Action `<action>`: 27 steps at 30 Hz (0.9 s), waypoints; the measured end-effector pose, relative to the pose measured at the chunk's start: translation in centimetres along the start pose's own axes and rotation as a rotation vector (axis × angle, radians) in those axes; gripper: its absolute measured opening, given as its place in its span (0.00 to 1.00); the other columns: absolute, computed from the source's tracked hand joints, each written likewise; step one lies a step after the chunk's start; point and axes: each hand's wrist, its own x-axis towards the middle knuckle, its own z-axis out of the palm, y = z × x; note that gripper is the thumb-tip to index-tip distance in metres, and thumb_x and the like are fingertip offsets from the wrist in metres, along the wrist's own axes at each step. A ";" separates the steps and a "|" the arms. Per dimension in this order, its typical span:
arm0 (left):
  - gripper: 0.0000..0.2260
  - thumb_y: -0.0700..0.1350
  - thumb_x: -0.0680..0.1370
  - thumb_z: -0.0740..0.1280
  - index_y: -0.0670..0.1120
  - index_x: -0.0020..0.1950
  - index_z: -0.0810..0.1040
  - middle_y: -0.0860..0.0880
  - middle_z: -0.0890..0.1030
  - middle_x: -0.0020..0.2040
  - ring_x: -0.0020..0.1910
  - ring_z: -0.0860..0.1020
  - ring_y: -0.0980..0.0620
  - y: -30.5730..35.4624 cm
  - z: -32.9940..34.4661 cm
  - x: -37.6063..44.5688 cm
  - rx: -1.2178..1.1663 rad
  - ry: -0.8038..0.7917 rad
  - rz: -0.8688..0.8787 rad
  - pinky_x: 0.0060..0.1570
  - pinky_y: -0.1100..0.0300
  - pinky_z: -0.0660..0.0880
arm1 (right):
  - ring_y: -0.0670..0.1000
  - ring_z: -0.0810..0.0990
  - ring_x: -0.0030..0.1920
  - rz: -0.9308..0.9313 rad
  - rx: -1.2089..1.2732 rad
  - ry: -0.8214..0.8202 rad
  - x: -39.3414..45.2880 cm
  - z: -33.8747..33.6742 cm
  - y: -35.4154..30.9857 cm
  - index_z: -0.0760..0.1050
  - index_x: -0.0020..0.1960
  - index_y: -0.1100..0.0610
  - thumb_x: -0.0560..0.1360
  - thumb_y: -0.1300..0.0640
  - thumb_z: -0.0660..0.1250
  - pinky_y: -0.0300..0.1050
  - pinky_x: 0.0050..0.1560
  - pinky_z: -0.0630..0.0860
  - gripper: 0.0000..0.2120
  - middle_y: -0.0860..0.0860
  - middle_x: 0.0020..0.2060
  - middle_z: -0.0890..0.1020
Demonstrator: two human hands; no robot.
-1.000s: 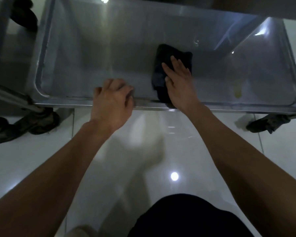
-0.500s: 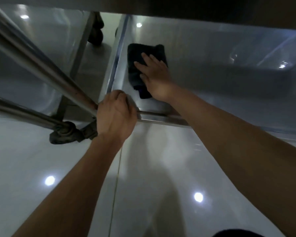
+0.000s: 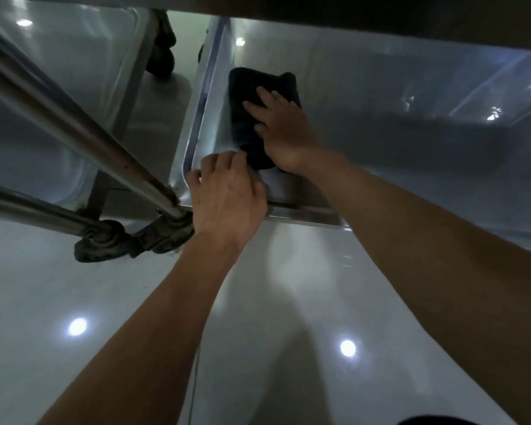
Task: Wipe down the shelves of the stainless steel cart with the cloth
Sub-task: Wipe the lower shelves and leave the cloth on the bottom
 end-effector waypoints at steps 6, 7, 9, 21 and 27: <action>0.16 0.47 0.77 0.61 0.47 0.63 0.77 0.48 0.77 0.63 0.64 0.71 0.44 5.7 1.2 0.3 -0.031 -0.096 0.164 0.60 0.47 0.66 | 0.55 0.51 0.81 0.141 0.007 0.093 -3.0 -2.6 6.8 0.61 0.79 0.50 0.84 0.59 0.56 0.53 0.79 0.48 0.23 0.52 0.81 0.54; 0.16 0.47 0.78 0.60 0.48 0.65 0.76 0.49 0.76 0.65 0.65 0.69 0.45 6.9 1.6 0.1 -0.037 -0.129 0.199 0.61 0.47 0.66 | 0.55 0.51 0.81 0.174 0.016 0.113 -3.9 -3.1 8.4 0.62 0.79 0.50 0.84 0.59 0.56 0.53 0.79 0.48 0.23 0.52 0.81 0.54; 0.18 0.48 0.79 0.59 0.50 0.68 0.75 0.51 0.73 0.68 0.68 0.67 0.48 9.2 2.4 -0.3 -0.037 -0.198 0.272 0.64 0.47 0.65 | 0.56 0.52 0.80 0.252 0.043 0.150 -6.0 -4.2 11.4 0.63 0.78 0.52 0.83 0.61 0.57 0.52 0.79 0.48 0.24 0.54 0.81 0.55; 0.22 0.58 0.79 0.60 0.47 0.68 0.73 0.42 0.64 0.72 0.74 0.58 0.37 18.5 4.7 -4.4 0.092 -0.418 0.379 0.68 0.32 0.60 | 0.59 0.59 0.78 0.484 0.008 0.199 -22.5 -8.2 19.5 0.66 0.76 0.57 0.82 0.65 0.61 0.47 0.77 0.55 0.23 0.59 0.79 0.59; 0.23 0.53 0.79 0.63 0.46 0.72 0.70 0.42 0.58 0.76 0.79 0.48 0.37 17.7 4.6 -4.8 0.031 -0.486 0.387 0.74 0.33 0.51 | 0.58 0.51 0.80 0.480 -0.130 0.006 -25.4 -8.5 16.6 0.59 0.80 0.55 0.83 0.65 0.56 0.51 0.80 0.51 0.26 0.55 0.81 0.54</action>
